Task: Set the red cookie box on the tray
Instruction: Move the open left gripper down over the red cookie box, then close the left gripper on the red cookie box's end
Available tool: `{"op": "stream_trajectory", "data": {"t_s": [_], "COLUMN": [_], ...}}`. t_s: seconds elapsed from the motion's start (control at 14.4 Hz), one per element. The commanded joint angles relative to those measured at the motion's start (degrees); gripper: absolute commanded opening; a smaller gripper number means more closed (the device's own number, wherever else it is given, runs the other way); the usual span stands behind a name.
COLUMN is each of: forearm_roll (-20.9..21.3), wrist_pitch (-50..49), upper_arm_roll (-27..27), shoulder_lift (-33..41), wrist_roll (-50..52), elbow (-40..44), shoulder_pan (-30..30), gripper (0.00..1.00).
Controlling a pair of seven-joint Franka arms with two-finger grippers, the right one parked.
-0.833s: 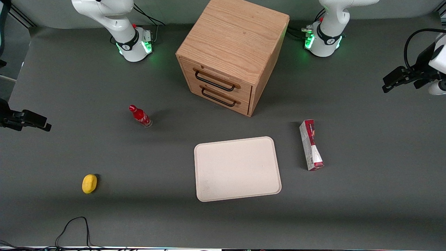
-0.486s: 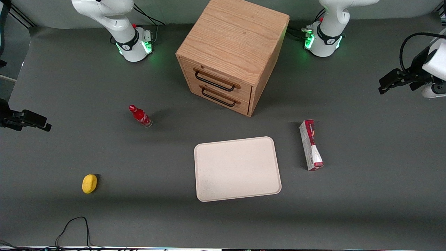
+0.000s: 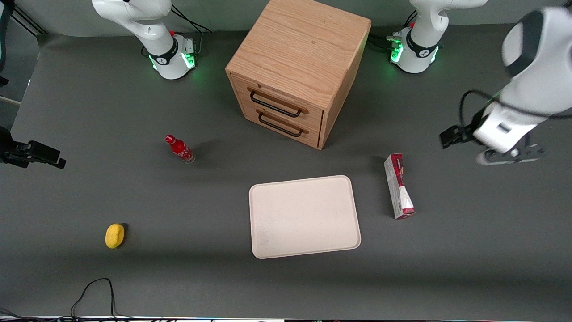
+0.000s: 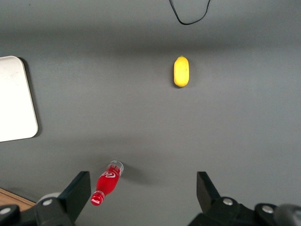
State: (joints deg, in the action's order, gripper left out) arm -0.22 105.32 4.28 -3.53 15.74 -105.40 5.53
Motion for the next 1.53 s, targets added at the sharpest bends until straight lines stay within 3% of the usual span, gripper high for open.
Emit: {"op": "stream_trajectory", "data": {"t_s": [0.0,0.28,0.62,0.69,0.76,0.83,0.9,1.25,1.46], "forearm_roll": [1.88,5.32,8.04,8.13,8.83,9.18,9.18,9.18,9.18], "wrist_pitch": [7.68,17.87,32.91,33.45,33.37,32.41,32.05,29.34,15.85], "upper_arm_roll": [-0.5,-0.41,-0.85,-1.03,-1.2,-1.2,-1.2,-1.2,-1.29], "shoulder_lift": [-6.03,-15.7,-21.42,-21.96,-21.96,-21.79,-21.7,-19.42,-16.96], "wrist_roll": [6.13,12.46,15.73,15.73,15.64,15.12,15.37,15.2,11.97], "elbow": [-2.7,-4.19,-10.17,-10.09,-10.09,-9.83,-9.74,-8.34,0.51], "shoulder_pan": [3.43,6.68,7.74,7.74,7.66,7.57,7.39,6.87,6.6], "gripper": [1.0,1.0,1.0,0.95,0.6,0.06,0.0,0.0,0.0]}}
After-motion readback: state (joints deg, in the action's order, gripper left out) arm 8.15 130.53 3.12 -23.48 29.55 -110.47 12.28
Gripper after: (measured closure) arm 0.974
